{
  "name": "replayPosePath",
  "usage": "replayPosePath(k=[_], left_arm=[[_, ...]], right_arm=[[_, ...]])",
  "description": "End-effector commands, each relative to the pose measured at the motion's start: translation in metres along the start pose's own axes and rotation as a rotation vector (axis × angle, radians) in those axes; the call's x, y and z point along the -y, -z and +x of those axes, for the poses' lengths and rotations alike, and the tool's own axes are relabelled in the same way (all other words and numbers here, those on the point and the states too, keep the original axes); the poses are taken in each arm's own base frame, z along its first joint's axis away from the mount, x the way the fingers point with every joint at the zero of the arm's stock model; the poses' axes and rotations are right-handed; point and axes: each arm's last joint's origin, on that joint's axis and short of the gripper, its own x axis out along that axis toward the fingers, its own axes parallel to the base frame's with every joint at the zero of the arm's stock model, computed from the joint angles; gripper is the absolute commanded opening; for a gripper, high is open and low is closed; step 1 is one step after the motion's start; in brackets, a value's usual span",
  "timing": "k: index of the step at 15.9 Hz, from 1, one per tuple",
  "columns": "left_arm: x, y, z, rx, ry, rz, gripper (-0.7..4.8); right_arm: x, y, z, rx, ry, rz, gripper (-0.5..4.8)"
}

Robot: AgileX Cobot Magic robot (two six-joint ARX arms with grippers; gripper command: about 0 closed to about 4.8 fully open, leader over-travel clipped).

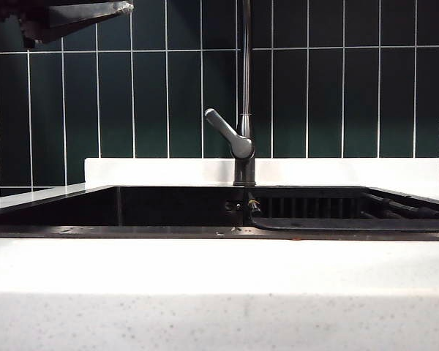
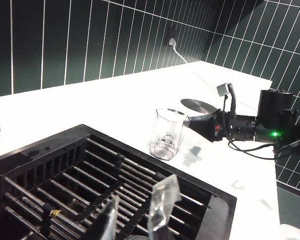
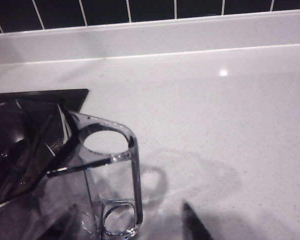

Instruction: Pick up the mug next to the sink, go to the faucet to get some water, pour the water into the sink, and finally put the mug back to its place.

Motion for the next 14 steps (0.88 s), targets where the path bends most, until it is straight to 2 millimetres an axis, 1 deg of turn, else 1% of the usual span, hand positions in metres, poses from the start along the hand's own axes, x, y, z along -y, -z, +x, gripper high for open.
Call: replayPosePath(k=[1,4,6,11,14], left_arm=[[0.0,-0.003,0.0,0.013,0.004,0.023,0.89],[0.0,-0.003,0.0,0.013,0.004,0.022,0.89],[0.0,-0.003,0.0,0.013,0.004,0.022,0.89],[0.0,-0.003,0.0,0.013,0.004,0.041,0.89],[0.0,-0.003,0.0,0.013,0.003,0.04,0.89]], right_arm=[[0.003,0.0,0.005,0.024,-0.001,-0.022,2.58],[0.008,0.008,0.017,0.002,-0.003,-0.01,2.58],[0.01,0.01,0.021,-0.005,-0.012,-0.006,2.58],[0.017,0.006,0.036,0.011,-0.041,-0.016,2.57],[0.022,0.003,0.048,0.01,-0.071,-0.016,2.57]])
